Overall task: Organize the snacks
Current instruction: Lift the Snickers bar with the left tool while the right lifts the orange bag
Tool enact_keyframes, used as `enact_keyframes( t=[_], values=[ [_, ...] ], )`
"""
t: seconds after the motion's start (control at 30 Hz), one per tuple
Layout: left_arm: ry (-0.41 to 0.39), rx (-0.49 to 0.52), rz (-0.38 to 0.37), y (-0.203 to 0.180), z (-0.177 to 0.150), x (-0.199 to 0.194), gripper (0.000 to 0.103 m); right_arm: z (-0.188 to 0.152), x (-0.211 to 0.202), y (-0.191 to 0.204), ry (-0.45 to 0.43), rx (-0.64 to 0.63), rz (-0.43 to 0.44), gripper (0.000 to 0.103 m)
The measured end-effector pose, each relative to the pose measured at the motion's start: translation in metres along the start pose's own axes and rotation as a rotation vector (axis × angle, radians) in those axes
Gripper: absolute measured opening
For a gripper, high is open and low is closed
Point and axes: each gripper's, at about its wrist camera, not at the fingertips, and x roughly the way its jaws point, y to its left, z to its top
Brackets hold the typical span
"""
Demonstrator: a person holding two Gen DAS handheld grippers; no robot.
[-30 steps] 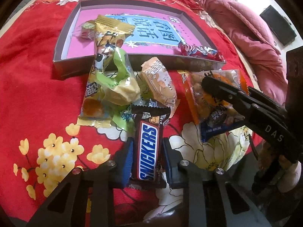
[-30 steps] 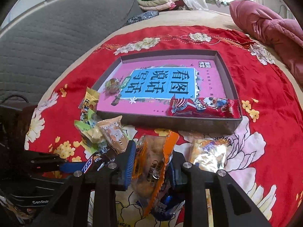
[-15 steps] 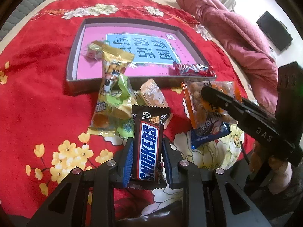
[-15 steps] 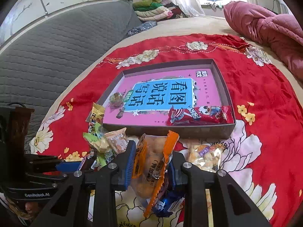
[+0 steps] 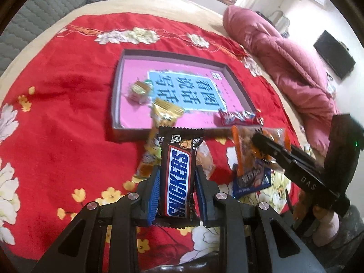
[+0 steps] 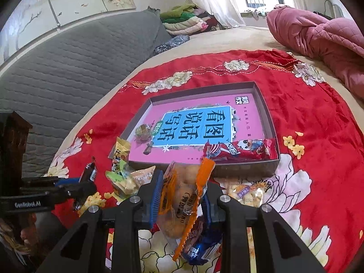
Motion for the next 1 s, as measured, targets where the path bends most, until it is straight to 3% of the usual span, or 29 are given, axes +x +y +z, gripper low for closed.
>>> enact_keyframes(
  t=[0.63,1.0],
  values=[
    [-0.077,-0.071,0.058,0.028,0.023,-0.011,0.03,0.009,-0.003,-0.006,-0.045,0.022,0.007,0.031],
    [-0.127,-0.09,0.077,0.041,0.054,-0.007,0.03,0.018,0.0,-0.009,-0.056,0.038,-0.014,0.031]
  ],
)
